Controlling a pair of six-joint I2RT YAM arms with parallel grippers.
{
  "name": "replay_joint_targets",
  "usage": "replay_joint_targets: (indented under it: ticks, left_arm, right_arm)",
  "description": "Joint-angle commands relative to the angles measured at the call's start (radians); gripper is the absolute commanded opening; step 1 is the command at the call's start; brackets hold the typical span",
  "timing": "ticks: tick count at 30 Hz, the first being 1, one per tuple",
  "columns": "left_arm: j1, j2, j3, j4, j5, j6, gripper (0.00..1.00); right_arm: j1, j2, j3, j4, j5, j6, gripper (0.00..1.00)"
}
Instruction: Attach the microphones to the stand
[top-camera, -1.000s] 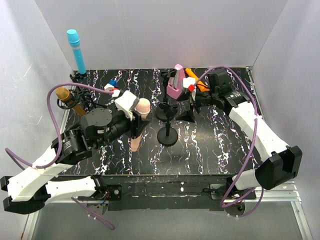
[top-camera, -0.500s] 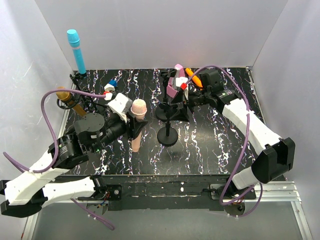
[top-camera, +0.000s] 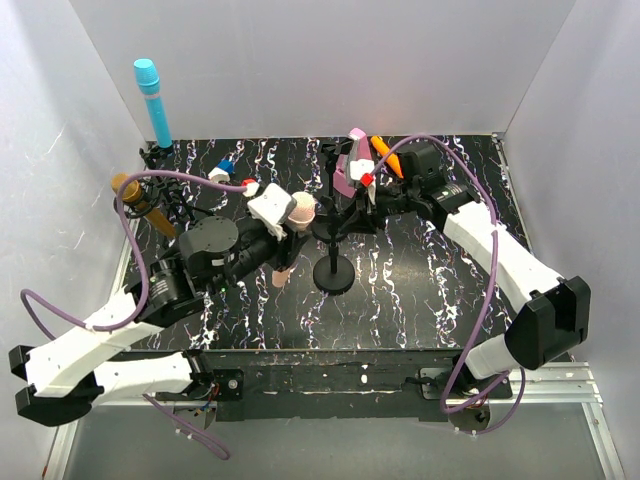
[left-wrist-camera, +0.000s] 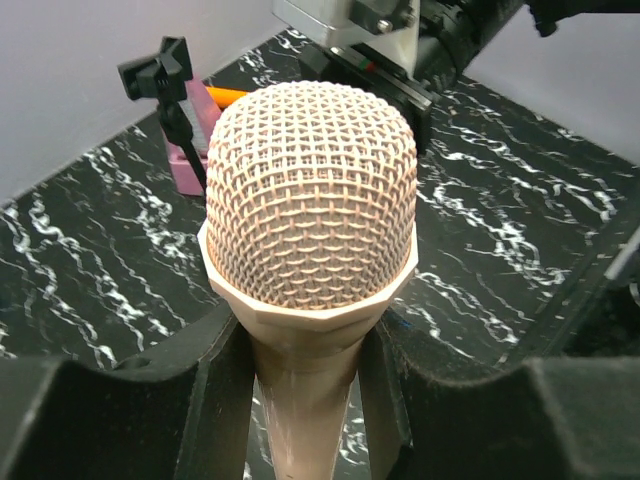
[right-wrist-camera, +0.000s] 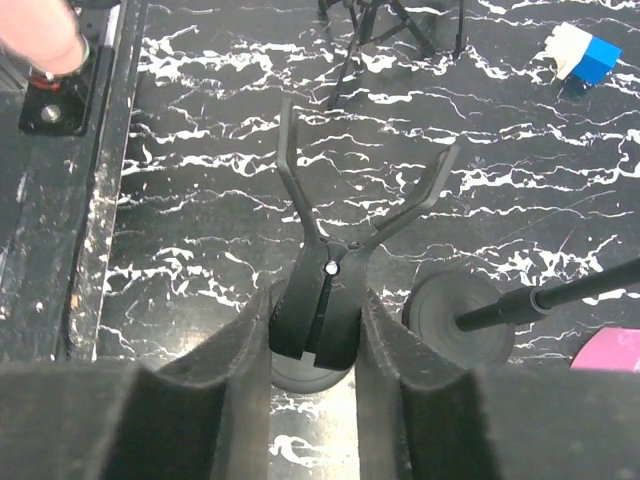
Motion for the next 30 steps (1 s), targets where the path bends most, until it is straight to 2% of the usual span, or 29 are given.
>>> replay_joint_targets:
  ticks: [1, 4, 6, 9, 11, 18, 21, 26, 30]
  left_arm:
    - [0.006, 0.026, 0.008, 0.121, -0.053, 0.206, 0.0]
    - [0.027, 0.08, 0.036, 0.152, -0.033, 0.282, 0.0]
    - [0.079, 0.12, 0.063, 0.16, 0.031, 0.307, 0.0]
    - [0.21, 0.172, 0.08, 0.196, 0.221, 0.283, 0.0]
    - [0.271, 0.207, 0.082, 0.227, 0.295, 0.261, 0.0]
    - [0.331, 0.324, 0.103, 0.356, 0.482, 0.201, 0.0]
    - [0.334, 0.347, 0.107, 0.379, 0.532, 0.172, 0.0]
    - [0.333, 0.324, 0.061, 0.405, 0.556, 0.142, 0.0]
    - [0.334, 0.296, 0.028, 0.414, 0.558, 0.128, 0.0]
  right_arm:
    - [0.007, -0.066, -0.037, 0.032, -0.031, -0.017, 0.1]
    - [0.006, -0.079, -0.041, 0.026, -0.045, -0.028, 0.08]
    - [0.007, -0.08, -0.037, 0.013, -0.062, -0.041, 0.07]
    - [0.007, -0.082, -0.035, 0.003, -0.077, -0.045, 0.06]
    - [0.007, -0.085, -0.037, 0.002, -0.08, -0.048, 0.06]
    - [0.006, -0.094, -0.051, 0.014, -0.089, -0.032, 0.09]
    - [0.006, -0.093, -0.057, 0.043, -0.088, 0.006, 0.15]
    - [0.006, -0.106, -0.077, 0.088, -0.075, 0.069, 0.42]
    - [0.006, -0.125, -0.106, 0.123, -0.079, 0.103, 0.49]
